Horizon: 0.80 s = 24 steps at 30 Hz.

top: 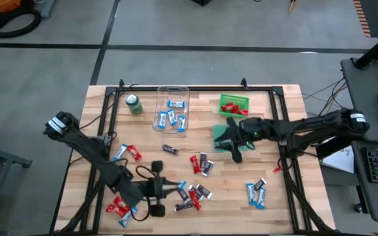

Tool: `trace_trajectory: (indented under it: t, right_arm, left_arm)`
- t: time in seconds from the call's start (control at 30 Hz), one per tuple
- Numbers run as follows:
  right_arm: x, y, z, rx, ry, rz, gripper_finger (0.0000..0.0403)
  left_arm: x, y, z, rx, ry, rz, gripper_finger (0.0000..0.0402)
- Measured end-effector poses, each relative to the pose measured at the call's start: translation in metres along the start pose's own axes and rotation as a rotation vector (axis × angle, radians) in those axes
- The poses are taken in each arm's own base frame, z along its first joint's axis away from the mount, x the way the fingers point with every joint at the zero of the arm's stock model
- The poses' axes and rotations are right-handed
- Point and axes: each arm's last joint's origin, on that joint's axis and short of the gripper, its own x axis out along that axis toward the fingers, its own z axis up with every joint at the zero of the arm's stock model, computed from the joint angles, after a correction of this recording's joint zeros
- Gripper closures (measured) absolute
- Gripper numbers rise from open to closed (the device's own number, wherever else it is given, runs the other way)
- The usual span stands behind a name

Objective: Sort candy
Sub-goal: Put the white candy into the transparent bin

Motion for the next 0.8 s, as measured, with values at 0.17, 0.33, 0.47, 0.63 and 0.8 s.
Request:
trace_trajectory:
  t: [0.17, 0.33, 0.47, 0.63, 0.8]
  right_arm:
    - [0.002, 0.026, -0.002, -0.079, -0.089, 0.107, 0.0268]
    - [0.006, 0.037, -0.006, -0.094, -0.109, 0.153, 0.0268]
    - [0.016, 0.040, -0.007, -0.071, -0.151, 0.167, 0.0264]
    - [0.036, 0.039, -0.012, -0.049, -0.199, 0.173, 0.0233]
    - [0.051, 0.039, -0.016, -0.030, -0.264, 0.183, 0.0197]
  left_arm:
    - [0.003, 0.018, -0.022, 0.006, -0.192, -0.041, 0.0399]
    - [0.004, 0.047, -0.044, -0.187, -0.296, 0.038, 0.0399]
    - [0.005, 0.053, -0.053, -0.203, -0.308, 0.056, 0.0399]
    - [0.013, 0.053, -0.060, -0.189, -0.285, 0.071, 0.0399]
    - [0.020, 0.051, -0.064, -0.185, -0.278, 0.078, 0.0399]
